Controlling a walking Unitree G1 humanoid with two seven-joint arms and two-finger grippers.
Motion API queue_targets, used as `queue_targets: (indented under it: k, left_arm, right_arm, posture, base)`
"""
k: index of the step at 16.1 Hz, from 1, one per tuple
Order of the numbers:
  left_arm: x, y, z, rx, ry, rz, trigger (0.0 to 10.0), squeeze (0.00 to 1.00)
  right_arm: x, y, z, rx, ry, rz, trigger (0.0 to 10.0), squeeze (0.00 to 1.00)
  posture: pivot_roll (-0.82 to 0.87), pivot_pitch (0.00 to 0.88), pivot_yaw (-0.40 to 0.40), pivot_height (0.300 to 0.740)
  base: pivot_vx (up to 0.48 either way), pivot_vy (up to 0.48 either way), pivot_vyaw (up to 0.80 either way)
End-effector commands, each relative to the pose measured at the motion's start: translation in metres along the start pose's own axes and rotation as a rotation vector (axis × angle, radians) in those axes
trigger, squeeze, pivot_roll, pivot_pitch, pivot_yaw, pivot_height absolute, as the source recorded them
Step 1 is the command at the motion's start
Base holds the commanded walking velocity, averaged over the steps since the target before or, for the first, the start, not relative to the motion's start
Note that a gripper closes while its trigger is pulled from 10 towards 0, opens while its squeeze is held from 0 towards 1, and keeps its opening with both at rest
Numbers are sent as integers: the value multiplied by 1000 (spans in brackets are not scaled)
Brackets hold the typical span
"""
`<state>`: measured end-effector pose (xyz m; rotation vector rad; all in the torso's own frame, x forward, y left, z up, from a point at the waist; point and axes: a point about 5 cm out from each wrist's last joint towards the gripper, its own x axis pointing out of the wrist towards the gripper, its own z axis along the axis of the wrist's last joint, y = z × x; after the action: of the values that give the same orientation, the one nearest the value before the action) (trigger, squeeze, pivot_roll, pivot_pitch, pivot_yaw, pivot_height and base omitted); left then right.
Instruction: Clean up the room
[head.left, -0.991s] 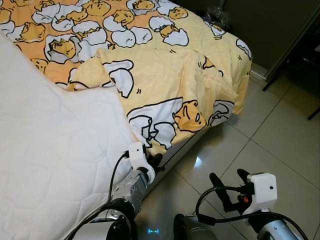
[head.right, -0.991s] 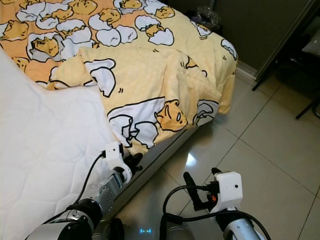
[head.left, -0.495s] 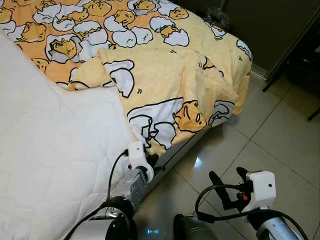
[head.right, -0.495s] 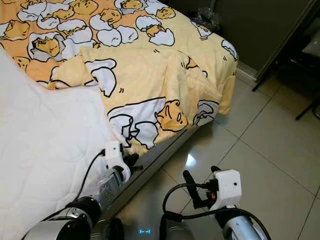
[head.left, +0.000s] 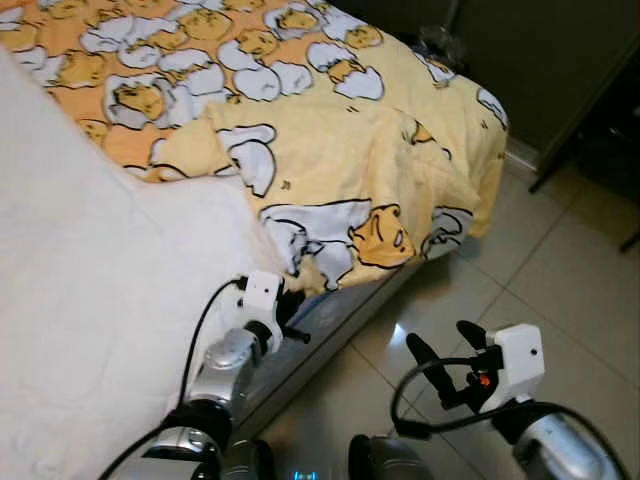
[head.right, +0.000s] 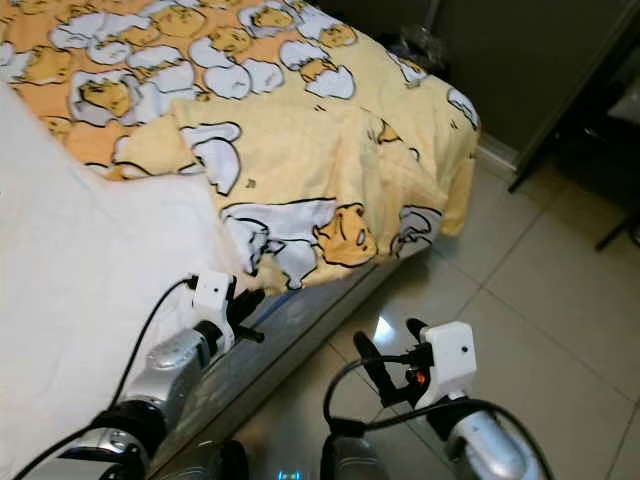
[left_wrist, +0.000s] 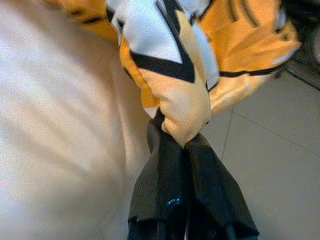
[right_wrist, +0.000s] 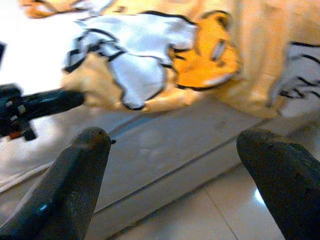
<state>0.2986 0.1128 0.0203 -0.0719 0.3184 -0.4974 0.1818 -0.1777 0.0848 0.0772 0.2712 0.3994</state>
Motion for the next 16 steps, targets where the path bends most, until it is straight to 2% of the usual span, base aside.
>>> queue_targets:
  k: [1,3,4,6,10,11,16]
  left_arm:
    - [-1,-5,-2,37,4,-54,0,0]
    - [0,-15,-1,76,5,-205,0,0]
    - [0,-16,-1,80,2,-227,0,0]
    - [-1,-27,-2,125,5,-348,0,0]
    - [-9,-51,-9,95,63,-694,0,0]
    - [-12,-53,-10,101,93,-773,0,0]
    - [-28,-51,-20,137,225,-974,0,0]
  right_arm:
    - [-2,-1,4,17,-5,19,10000,0]
    - [1,-8,11,16,-15,33,10000,0]
    - [2,-9,12,15,-18,33,10000,0]
    - [8,-11,17,16,-34,28,10000,0]
    - [15,-11,16,23,-35,34,10000,0]
    - [17,-12,17,22,-39,35,10000,0]
    - [21,-11,20,19,-50,41,10000,0]
  posture:
    - [-225,98,-14,740]
    - [-226,84,-13,740]
    - [-226,84,-13,740]
    - [-222,73,-11,740]
    - [-220,53,-8,740]
    - [-219,49,-5,740]
    - [-216,43,-2,740]
  base:
    - [0,0,0]
    - [0,0,0]
    - [0,0,0]
    - [0,0,0]
    - [0,0,0]
    - [0,0,0]
    - [0,0,0]
